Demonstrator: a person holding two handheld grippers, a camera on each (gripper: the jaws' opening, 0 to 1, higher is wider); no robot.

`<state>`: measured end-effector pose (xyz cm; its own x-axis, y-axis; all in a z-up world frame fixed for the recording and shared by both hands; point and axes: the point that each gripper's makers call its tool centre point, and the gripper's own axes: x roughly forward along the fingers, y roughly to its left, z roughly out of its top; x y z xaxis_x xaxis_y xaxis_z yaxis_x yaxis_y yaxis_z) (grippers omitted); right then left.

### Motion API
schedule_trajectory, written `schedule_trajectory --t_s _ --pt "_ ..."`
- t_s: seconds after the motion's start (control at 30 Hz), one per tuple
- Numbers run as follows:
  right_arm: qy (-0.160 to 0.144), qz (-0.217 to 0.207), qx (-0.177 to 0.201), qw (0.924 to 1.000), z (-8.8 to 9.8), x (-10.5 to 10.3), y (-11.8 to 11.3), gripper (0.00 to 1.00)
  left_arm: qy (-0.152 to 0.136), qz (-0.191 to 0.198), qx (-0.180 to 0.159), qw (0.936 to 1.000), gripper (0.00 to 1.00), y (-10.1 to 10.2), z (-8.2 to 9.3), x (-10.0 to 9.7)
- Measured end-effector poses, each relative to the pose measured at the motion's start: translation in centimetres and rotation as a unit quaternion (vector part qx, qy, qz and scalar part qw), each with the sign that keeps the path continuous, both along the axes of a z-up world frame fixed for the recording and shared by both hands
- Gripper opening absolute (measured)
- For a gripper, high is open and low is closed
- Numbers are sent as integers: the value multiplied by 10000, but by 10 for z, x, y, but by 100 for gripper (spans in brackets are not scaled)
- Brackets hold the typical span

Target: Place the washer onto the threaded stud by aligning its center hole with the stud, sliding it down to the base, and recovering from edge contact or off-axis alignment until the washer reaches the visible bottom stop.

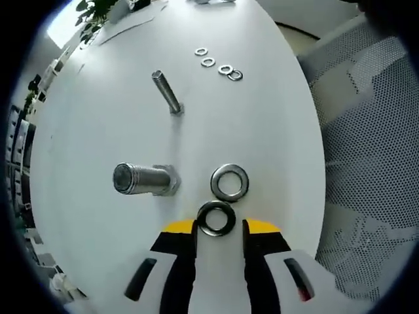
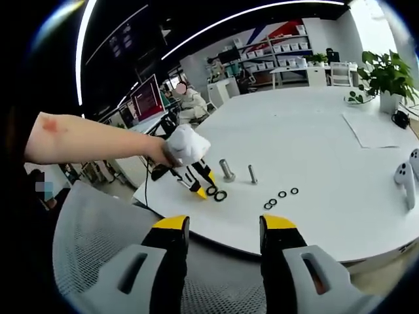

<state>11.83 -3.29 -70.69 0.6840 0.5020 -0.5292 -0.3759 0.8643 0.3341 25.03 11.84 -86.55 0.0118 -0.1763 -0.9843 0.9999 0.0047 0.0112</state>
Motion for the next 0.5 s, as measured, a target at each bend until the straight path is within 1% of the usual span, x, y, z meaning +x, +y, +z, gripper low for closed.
schedule_trajectory --t_s 0.03,0.2,0.27,0.3,0.4,0.5 --pt "-1 -5 2 10000 0 0 0 46 -36 -35 -3 10000 21 -1 0 0" --pt "-6 -11 2 10000 0 1 0 46 -20 -4 -27 10000 21 0 0 -1" --pt "-7 -11 3 10000 0 1 0 46 -37 79 -39 10000 20 0 1 -1" --pt "-8 -16 6 10000 0 1 0 46 -43 228 -62 9997 19 0 1 -1" --pt "-20 -28 14 10000 1 1 -1 45 -67 388 -240 9989 19 1 2 0" --pt "-30 -33 22 10000 1 1 -1 45 -115 543 -349 9978 18 1 2 0"
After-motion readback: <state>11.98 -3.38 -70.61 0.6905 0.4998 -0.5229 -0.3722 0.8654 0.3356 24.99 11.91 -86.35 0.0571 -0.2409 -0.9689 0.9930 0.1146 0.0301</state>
